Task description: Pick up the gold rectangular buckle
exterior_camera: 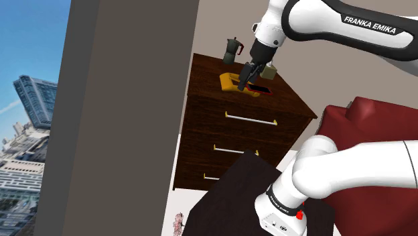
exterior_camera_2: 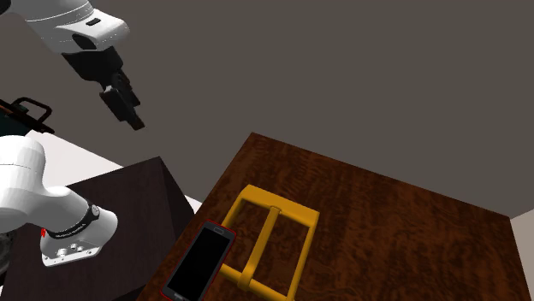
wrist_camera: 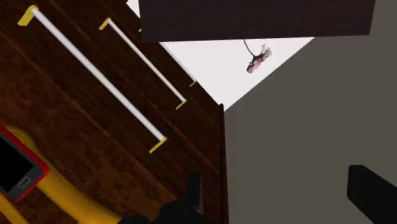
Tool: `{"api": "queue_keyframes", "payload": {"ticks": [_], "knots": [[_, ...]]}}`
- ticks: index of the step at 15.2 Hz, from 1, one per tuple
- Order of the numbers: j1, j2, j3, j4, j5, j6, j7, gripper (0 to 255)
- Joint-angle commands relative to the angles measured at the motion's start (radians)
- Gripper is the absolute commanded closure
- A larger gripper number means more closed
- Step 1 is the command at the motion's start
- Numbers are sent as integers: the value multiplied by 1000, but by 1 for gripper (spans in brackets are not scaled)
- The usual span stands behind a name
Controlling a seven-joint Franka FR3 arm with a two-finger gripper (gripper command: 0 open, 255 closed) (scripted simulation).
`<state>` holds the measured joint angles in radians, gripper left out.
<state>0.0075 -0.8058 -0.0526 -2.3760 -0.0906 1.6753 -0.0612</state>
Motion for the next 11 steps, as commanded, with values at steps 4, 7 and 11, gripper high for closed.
{"api": "queue_keyframes", "payload": {"ticks": [4, 7, 11], "knots": [[-3, 27, -82, -3, -47, 31, -127, 0], [-2, 72, -165, 10, -88, 66, -254, 0], [8, 157, -274, 51, -129, 116, -422, 0]]}}
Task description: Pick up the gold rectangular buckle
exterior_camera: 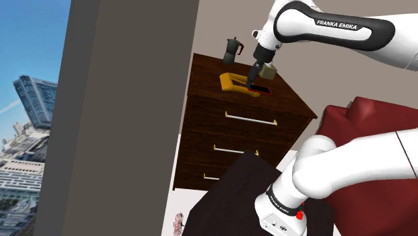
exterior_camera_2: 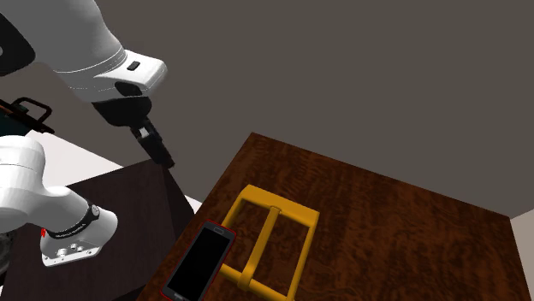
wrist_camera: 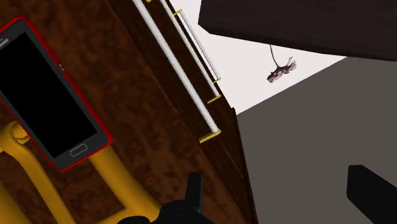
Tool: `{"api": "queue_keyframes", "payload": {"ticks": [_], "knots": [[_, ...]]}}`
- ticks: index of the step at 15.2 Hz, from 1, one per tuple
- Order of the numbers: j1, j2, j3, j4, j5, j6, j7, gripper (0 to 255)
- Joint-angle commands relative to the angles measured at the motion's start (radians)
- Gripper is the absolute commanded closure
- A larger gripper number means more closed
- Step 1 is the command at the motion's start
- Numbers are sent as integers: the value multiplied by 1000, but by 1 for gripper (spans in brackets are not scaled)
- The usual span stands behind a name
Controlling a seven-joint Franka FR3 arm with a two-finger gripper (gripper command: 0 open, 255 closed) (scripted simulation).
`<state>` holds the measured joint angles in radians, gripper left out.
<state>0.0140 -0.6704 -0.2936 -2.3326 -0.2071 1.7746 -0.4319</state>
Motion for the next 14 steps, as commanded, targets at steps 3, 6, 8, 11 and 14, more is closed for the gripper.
{"api": "queue_keyframes", "payload": {"ticks": [3, 6, 8, 11, 14], "knots": [[16, 103, -114, 57, -27, 54, -179, 0], [37, 199, -195, 120, -24, 90, -311, 0], [55, 271, -249, 170, -9, 112, -402, 0], [81, 393, -330, 256, 37, 140, -548, 0], [100, 534, -405, 357, 116, 158, -706, 0]]}}
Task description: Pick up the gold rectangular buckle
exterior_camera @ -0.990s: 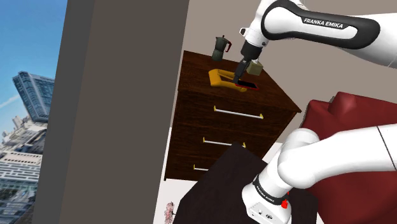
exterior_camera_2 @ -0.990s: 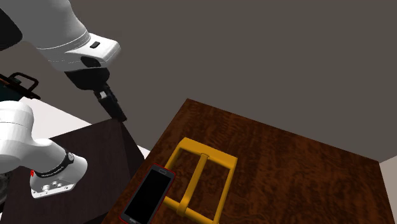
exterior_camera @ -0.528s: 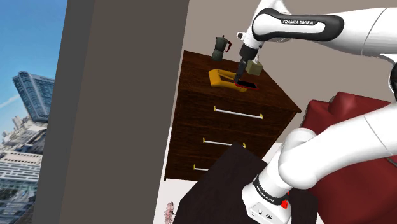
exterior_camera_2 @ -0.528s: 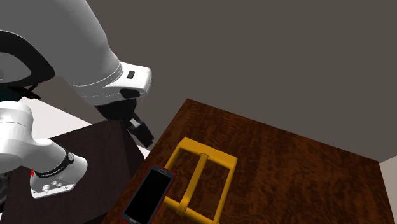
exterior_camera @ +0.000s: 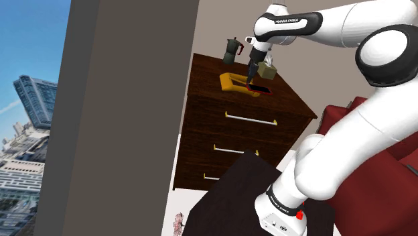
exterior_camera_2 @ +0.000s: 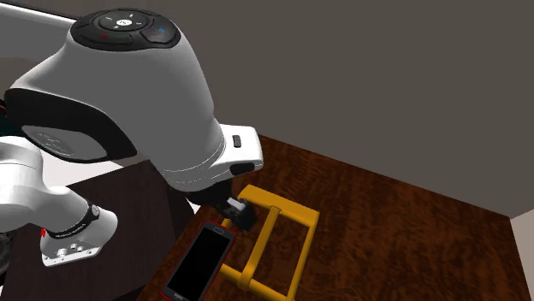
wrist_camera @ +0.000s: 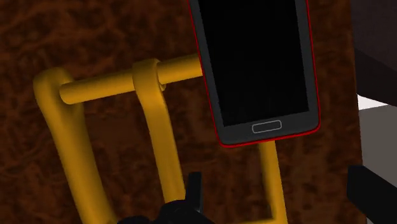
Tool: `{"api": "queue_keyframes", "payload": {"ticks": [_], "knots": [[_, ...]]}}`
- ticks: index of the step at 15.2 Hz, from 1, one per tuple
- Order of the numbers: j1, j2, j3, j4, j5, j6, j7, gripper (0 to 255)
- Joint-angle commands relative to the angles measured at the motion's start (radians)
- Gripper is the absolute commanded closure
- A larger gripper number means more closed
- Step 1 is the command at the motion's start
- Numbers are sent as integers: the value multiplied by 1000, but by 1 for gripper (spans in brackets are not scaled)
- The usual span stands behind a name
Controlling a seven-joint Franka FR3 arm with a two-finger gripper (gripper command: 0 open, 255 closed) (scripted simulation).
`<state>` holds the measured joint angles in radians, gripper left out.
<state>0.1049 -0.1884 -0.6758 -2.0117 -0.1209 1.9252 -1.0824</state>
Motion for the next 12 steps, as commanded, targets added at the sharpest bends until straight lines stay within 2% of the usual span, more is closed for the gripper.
{"api": "queue_keyframes", "payload": {"ticks": [1, 3, 5, 6, 12], "knots": [[11, 104, -44, 73, 65, 10, -111, 0], [0, 213, -76, 153, 143, 8, -224, 0], [-31, 326, -88, 243, 225, -5, -332, 0], [-41, 344, -84, 258, 237, -8, -348, 0], [-45, 360, -77, 194, 252, 68, -358, 0]]}}
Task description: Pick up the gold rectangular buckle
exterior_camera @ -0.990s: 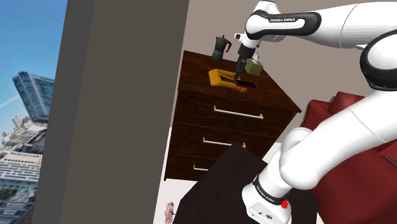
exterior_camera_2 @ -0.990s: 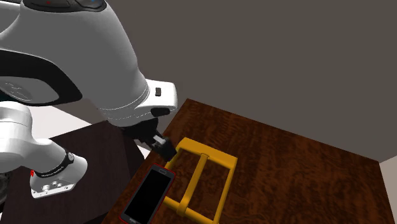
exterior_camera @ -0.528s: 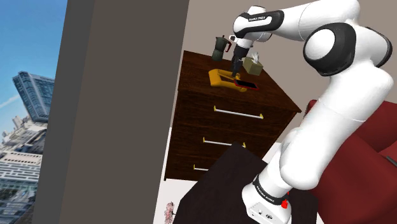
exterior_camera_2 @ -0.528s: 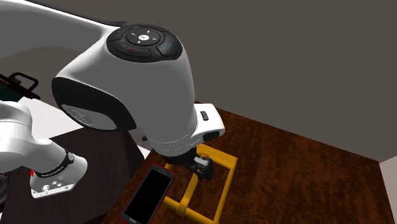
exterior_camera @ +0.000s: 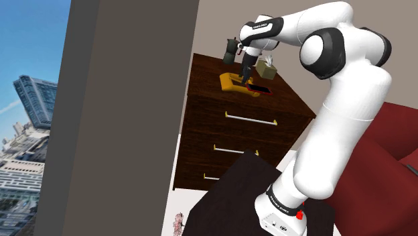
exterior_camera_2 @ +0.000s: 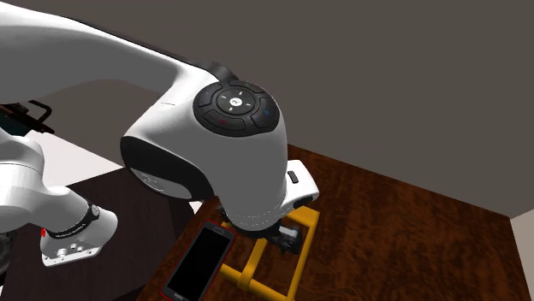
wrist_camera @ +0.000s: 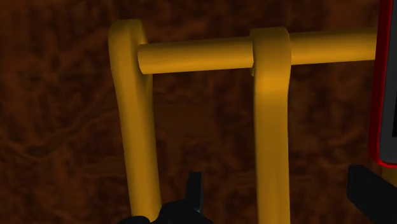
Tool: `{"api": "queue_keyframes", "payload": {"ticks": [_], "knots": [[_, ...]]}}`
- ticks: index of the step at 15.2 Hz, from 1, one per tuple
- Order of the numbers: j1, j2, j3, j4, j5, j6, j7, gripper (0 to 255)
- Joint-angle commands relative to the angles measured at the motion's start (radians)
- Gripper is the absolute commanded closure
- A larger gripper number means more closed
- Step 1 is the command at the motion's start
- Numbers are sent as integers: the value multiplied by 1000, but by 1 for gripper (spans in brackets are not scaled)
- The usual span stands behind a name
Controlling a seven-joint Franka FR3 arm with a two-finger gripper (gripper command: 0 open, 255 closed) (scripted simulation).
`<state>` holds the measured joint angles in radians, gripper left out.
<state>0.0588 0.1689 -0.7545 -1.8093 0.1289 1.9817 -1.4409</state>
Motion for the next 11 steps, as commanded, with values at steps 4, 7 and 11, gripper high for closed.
{"api": "queue_keyframes", "payload": {"ticks": [4, 7, 11], "knots": [[0, 9, 3, -24, 8, 30, -4, 255], [0, 9, 3, -24, 8, 31, -4, 255], [0, 9, 3, -24, 8, 31, -4, 255]]}}
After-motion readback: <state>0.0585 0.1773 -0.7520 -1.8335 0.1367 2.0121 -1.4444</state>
